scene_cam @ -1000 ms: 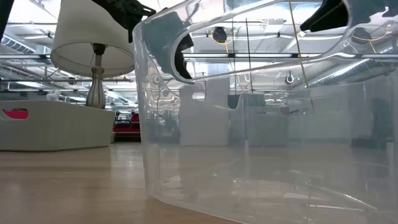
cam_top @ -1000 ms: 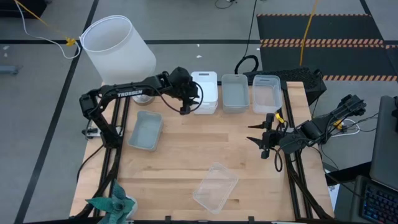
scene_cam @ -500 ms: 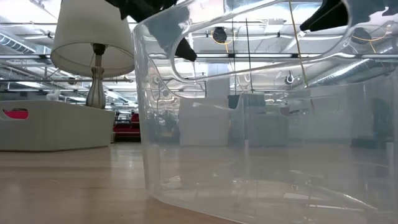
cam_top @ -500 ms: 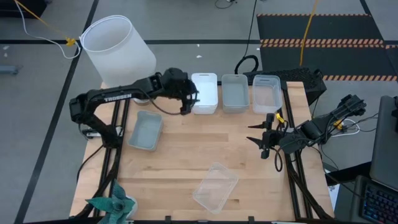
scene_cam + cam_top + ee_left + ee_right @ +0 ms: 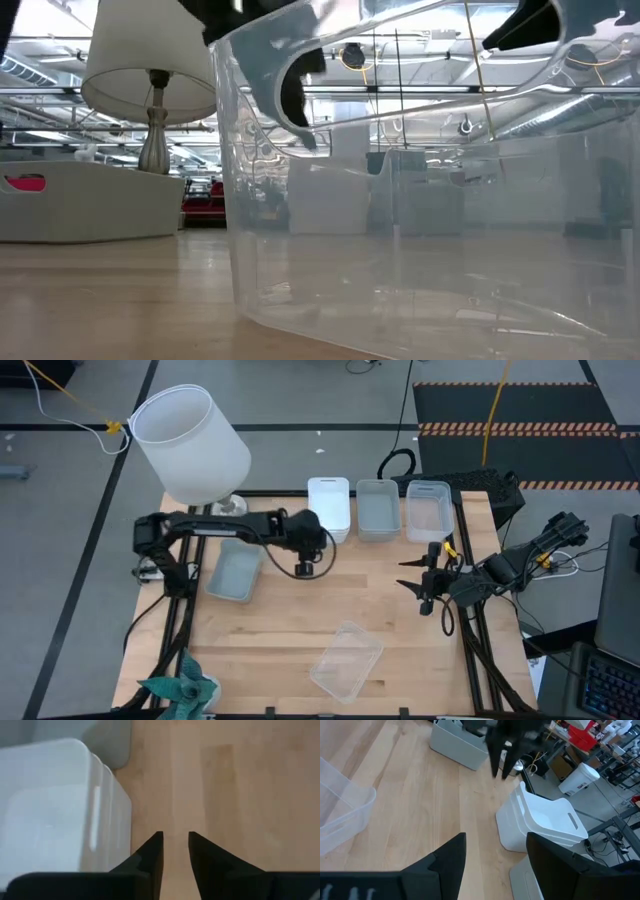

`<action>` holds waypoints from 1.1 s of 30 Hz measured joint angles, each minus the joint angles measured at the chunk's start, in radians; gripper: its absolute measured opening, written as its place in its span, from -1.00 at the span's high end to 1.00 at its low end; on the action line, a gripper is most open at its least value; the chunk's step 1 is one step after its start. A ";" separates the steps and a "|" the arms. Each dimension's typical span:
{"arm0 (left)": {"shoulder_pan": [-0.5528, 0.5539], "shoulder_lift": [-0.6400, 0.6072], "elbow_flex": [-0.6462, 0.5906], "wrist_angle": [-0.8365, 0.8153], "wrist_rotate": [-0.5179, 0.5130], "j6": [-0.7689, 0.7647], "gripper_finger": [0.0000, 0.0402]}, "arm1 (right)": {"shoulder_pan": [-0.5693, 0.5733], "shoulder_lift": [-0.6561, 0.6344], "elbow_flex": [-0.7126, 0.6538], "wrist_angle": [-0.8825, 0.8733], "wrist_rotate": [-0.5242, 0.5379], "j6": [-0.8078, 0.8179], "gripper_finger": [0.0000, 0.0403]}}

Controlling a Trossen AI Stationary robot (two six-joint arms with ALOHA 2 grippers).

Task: Stack baskets by color
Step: Stack the bottom white bin on top of the top white bin

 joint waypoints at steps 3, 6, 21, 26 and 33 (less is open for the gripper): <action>0.009 0.059 -0.009 0.043 -0.001 0.008 0.61 | 0.000 0.001 0.000 -0.002 0.000 0.000 0.00; 0.023 0.111 -0.007 0.091 -0.026 0.009 0.69 | 0.000 0.001 0.000 -0.003 0.000 0.000 0.00; 0.087 0.209 -0.008 0.145 -0.113 0.005 0.98 | 0.000 0.001 0.000 -0.009 0.000 0.000 0.00; 0.087 0.209 -0.008 0.153 -0.112 -0.001 0.93 | 0.000 0.001 0.000 -0.009 0.000 0.000 0.00; 0.056 0.152 -0.004 0.083 -0.081 -0.034 0.90 | 0.000 0.001 0.000 -0.009 0.000 0.004 0.00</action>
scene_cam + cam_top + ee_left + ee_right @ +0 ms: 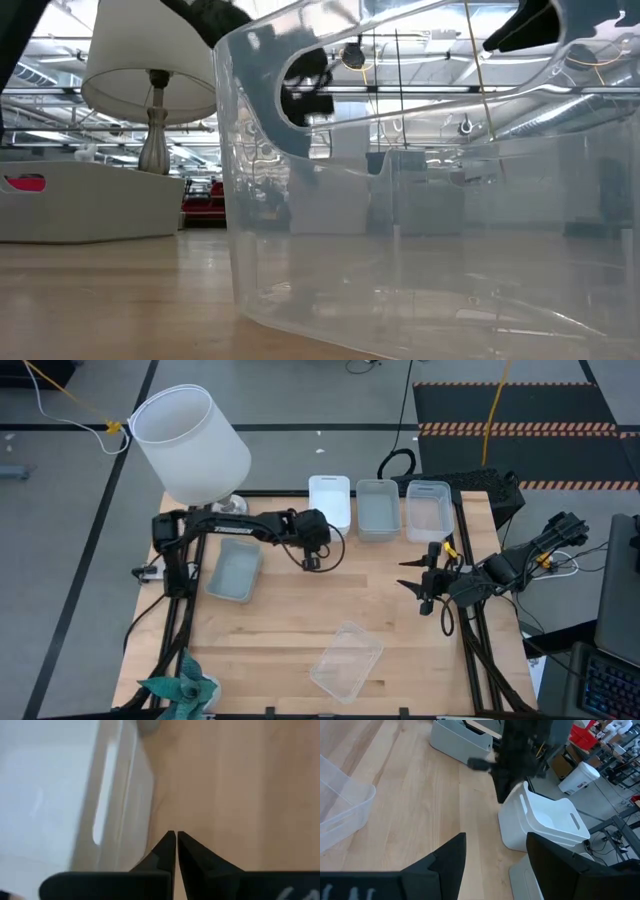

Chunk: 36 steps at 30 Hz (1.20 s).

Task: Stack baskets by color
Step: Stack the bottom white bin on top of the top white bin, then stack the bottom gray bin on top of the top gray bin

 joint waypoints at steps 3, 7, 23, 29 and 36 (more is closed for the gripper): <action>-0.032 -0.076 0.001 -0.096 0.004 -0.047 0.93 | 0.000 0.000 0.000 -0.001 0.000 0.001 0.00; -0.090 -0.173 0.001 -0.254 0.004 -0.113 0.97 | 0.000 -0.001 0.000 -0.001 0.000 0.001 0.00; -0.476 -0.359 0.000 -0.780 -0.033 -0.496 0.16 | 0.000 0.000 0.000 0.035 -0.001 -0.003 0.00; -0.617 -0.360 -0.017 -0.901 -0.133 -0.659 -0.02 | 0.000 0.000 0.000 0.042 -0.003 0.002 0.00; -0.745 -0.368 -0.129 -0.906 -0.135 -0.798 -0.04 | 0.000 0.000 0.000 0.046 -0.004 0.017 0.00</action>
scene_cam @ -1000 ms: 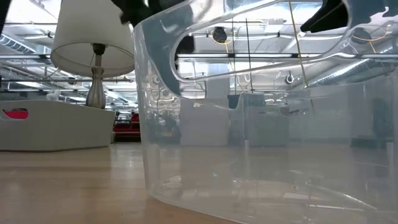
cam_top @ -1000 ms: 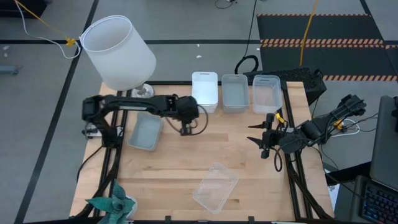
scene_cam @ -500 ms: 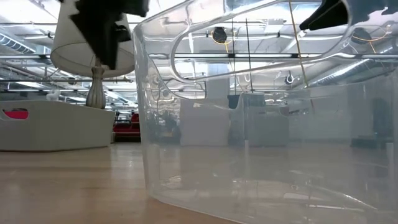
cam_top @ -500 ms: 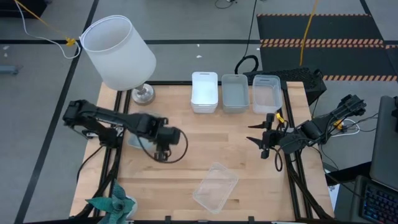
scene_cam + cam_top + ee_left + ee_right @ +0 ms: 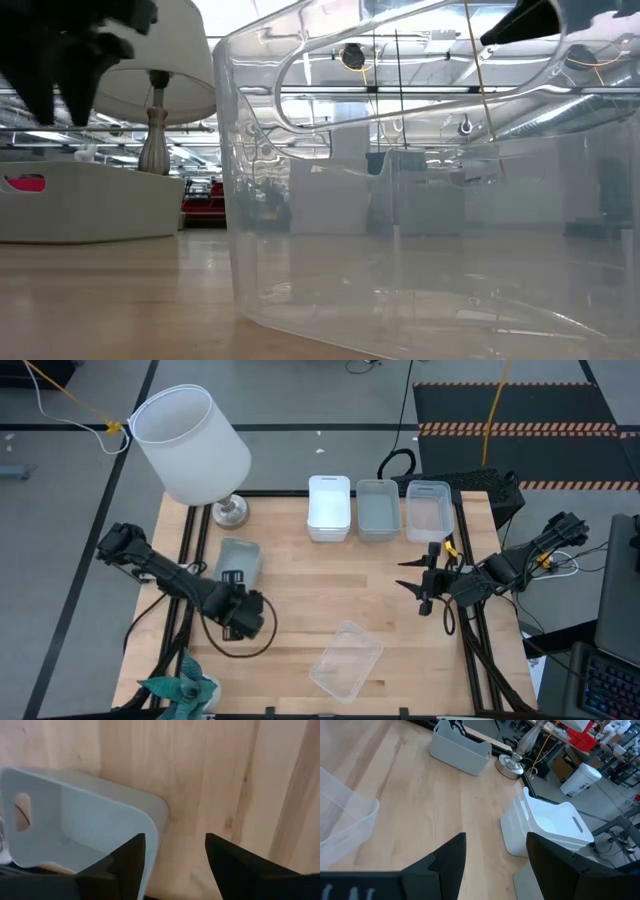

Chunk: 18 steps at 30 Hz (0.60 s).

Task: Stack baskets by color
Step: Stack the bottom gray bin on top of the top gray bin

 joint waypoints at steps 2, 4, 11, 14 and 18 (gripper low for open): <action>-0.032 0.002 -0.025 0.000 0.000 -0.036 -0.04 | 0.000 0.000 0.000 0.000 0.000 0.024 0.00; -0.057 0.000 -0.044 0.021 -0.005 -0.052 -0.04 | 0.000 0.000 0.000 0.000 0.000 0.046 0.00; -0.085 0.001 -0.115 0.052 -0.116 -0.078 -0.04 | 0.000 0.002 0.000 0.009 0.000 0.085 0.00; -0.076 0.001 -0.146 0.060 -0.131 -0.074 -0.04 | 0.000 0.002 0.000 0.017 0.000 0.081 0.00; -0.056 -0.003 -0.208 0.102 -0.123 -0.045 -0.04 | 0.000 0.002 0.000 0.034 0.000 0.046 0.00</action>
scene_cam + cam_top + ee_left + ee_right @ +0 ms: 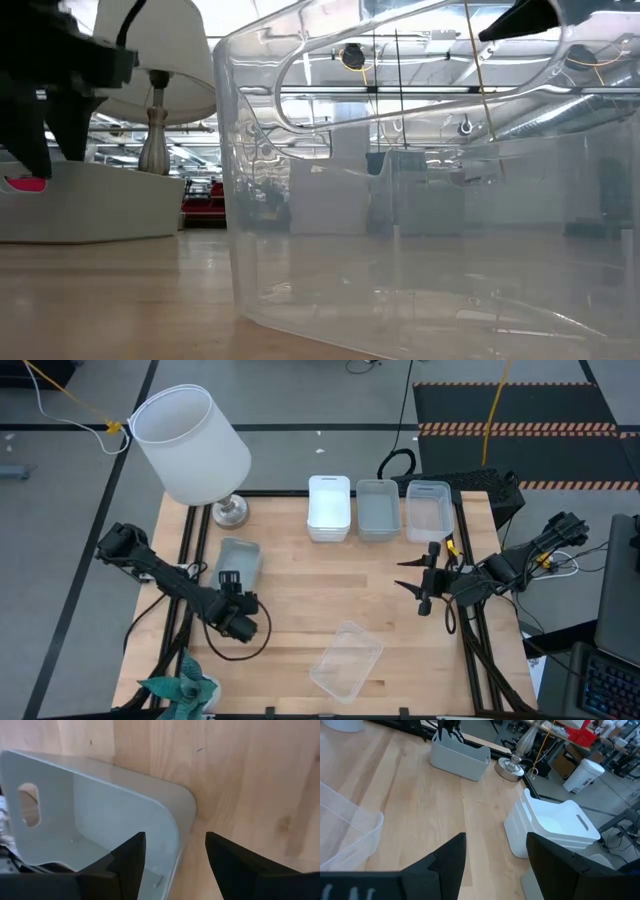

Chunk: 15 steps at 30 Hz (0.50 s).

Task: Stack baskets by color
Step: Stack the bottom gray bin on top of the top gray bin

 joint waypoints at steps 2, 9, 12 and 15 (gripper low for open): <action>0.012 -0.012 -0.032 0.022 0.001 0.004 -0.04 | 0.000 0.000 0.000 0.015 0.000 -0.018 0.00; 0.049 -0.034 -0.059 0.117 0.017 0.058 0.31 | 0.000 0.000 0.000 0.027 0.000 -0.036 0.00; 0.054 -0.041 -0.032 0.124 0.018 0.084 0.58 | 0.000 0.000 0.000 0.036 0.000 -0.041 0.00; 0.068 -0.041 0.007 0.145 0.021 0.114 0.86 | 0.000 0.000 0.000 0.073 0.000 -0.064 0.00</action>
